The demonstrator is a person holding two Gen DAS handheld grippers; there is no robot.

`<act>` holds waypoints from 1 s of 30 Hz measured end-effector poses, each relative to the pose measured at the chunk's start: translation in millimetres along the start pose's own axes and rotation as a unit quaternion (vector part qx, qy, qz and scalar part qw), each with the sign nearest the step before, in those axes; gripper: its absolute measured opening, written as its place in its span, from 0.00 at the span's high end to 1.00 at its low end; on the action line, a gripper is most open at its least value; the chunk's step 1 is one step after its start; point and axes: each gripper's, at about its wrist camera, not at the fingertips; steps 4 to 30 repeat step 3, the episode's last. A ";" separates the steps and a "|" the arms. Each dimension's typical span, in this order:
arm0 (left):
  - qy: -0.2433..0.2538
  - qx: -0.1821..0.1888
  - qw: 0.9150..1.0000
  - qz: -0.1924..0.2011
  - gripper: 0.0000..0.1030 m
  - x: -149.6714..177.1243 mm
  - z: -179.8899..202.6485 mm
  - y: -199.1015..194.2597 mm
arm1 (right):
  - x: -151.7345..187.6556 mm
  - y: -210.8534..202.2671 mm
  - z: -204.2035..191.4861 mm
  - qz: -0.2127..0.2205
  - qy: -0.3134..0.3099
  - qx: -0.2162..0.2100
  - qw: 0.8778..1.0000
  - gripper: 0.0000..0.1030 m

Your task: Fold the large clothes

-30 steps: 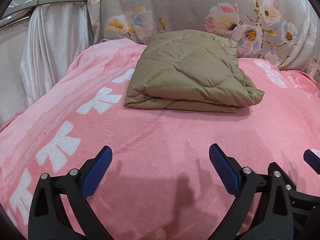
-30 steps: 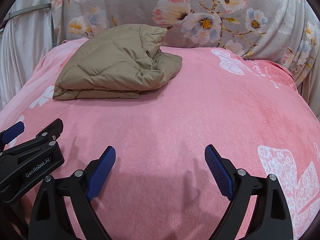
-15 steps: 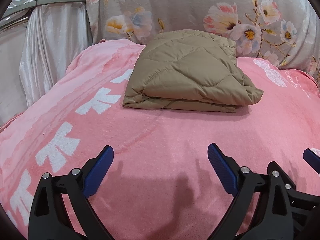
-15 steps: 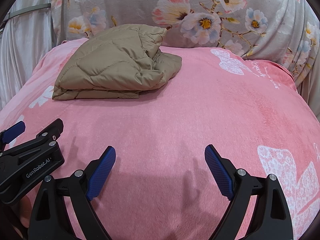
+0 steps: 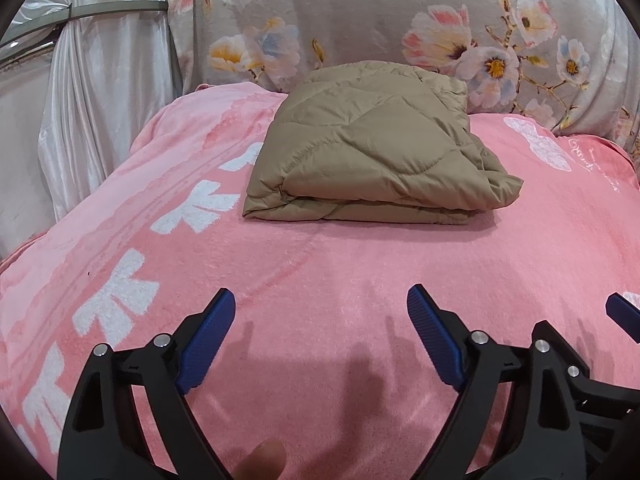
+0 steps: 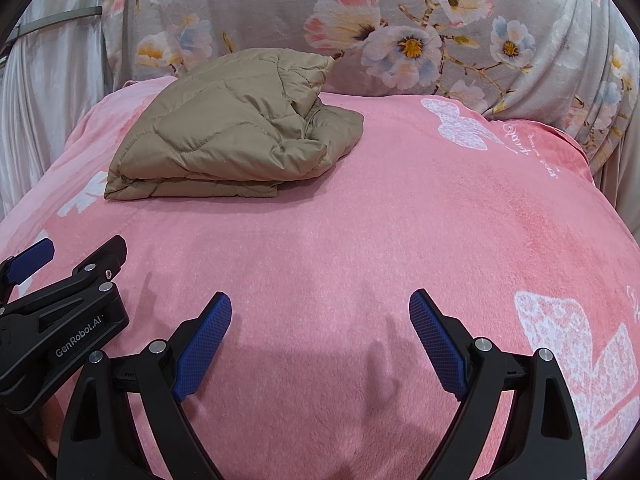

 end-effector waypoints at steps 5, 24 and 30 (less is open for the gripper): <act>0.000 -0.001 1.000 0.001 0.18 -0.7 -0.2 0.1 | 0.1 0.0 0.4 0.000 0.000 -0.001 1.000 0.14; 0.000 -0.001 1.000 0.001 0.18 -0.7 -0.2 0.1 | 0.1 0.0 0.4 0.000 0.000 -0.001 1.000 0.14; 0.000 -0.001 1.000 0.001 0.18 -0.7 -0.2 0.1 | 0.1 0.0 0.4 0.000 0.000 -0.001 1.000 0.14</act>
Point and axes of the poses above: each gripper's, at about its wrist camera, not at the fingertips, and y roughly the way its jaws point, z to its right, x to its underside, and after that the axes turned 7 degrees about -y, right-handed
